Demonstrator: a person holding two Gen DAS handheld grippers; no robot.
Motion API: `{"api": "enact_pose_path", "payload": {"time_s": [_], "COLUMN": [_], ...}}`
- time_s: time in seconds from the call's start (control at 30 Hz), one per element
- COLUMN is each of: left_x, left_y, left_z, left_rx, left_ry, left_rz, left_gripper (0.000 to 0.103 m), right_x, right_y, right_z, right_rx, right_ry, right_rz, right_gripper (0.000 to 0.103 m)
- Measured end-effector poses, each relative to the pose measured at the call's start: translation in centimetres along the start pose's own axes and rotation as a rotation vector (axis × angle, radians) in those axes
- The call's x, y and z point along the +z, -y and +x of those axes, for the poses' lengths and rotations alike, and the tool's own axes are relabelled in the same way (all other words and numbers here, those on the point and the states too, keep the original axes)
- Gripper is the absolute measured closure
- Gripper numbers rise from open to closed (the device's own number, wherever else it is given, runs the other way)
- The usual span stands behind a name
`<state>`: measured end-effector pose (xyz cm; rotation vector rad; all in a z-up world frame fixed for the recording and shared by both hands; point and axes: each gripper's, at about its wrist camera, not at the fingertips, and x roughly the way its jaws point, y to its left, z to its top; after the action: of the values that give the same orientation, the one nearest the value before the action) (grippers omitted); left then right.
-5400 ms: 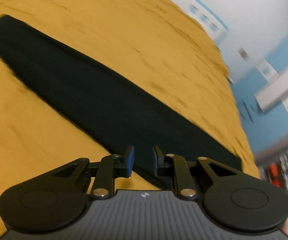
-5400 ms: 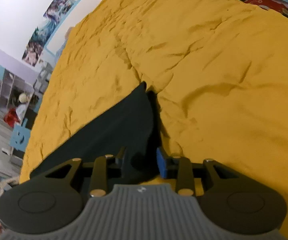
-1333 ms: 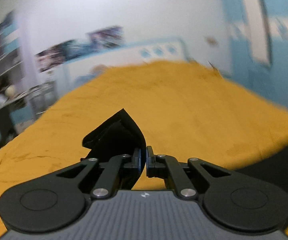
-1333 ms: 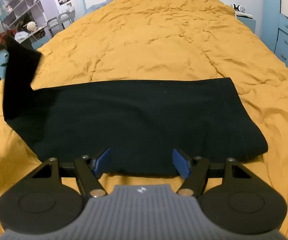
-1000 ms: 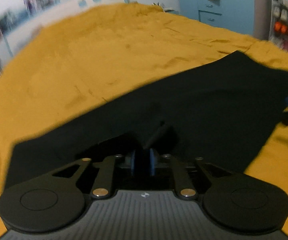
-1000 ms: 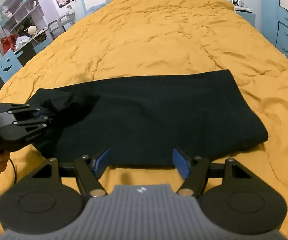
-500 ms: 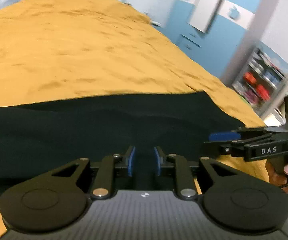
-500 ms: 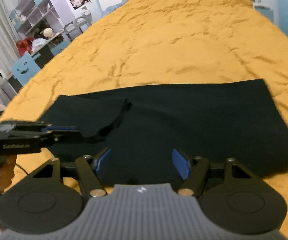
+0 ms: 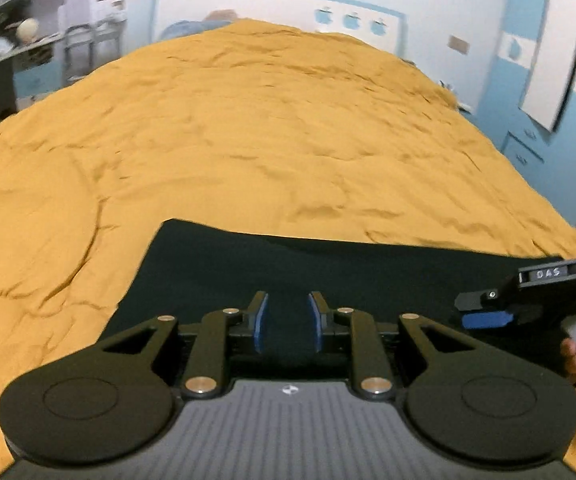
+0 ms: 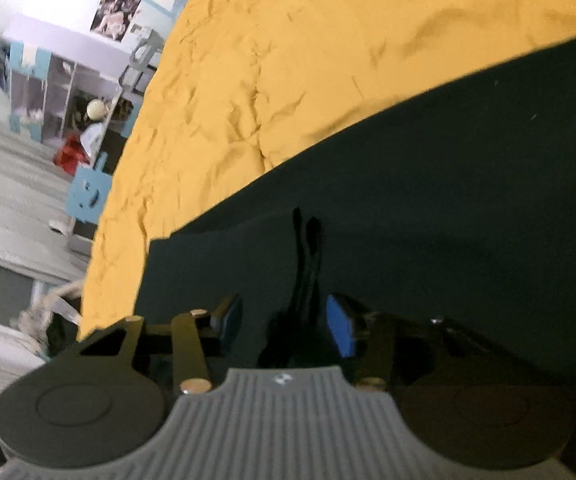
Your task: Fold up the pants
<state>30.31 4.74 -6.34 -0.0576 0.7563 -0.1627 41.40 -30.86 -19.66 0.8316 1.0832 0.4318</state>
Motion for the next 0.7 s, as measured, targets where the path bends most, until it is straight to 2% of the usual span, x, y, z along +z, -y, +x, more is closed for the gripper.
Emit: {"api": "enact_pose_path", "payload": {"time_s": [0.07, 0.17, 0.27, 0.37, 0.57, 0.7], "left_x": [-0.2, -0.6, -0.8, -0.7, -0.2, 0.2], "left_y": [-1.0, -2.1, -3.2, -4.4, -6.1, -5.9], "left_z": [-0.4, -1.1, -2.4, -3.7, -6.3, -6.9], "left_rx": [0.002, 0.025, 0.047, 0.075, 0.093, 0.075], "left_ry": [0.007, 0.014, 0.032, 0.050, 0.091, 0.107], "left_rz": [-0.032, -0.060, -0.089, -0.126, -0.196, -0.209], "left_gripper": [0.077, 0.077, 0.077, 0.077, 0.077, 0.077], "right_x": [0.2, 0.3, 0.4, 1.1, 3.7, 6.3], "right_y": [0.2, -0.2, -2.1, -6.1, -15.3, -18.2], "right_z": [0.9, 2.0, 1.6, -0.2, -7.1, -12.9], "right_rx": [0.016, 0.024, 0.010, 0.025, 0.065, 0.054], "right_ry": [-0.010, -0.029, -0.002, 0.030, 0.088, 0.126], "right_rz": [0.017, 0.028, -0.021, -0.115, -0.300, -0.349], "right_gripper": [0.081, 0.103, 0.103, 0.103, 0.103, 0.103]}}
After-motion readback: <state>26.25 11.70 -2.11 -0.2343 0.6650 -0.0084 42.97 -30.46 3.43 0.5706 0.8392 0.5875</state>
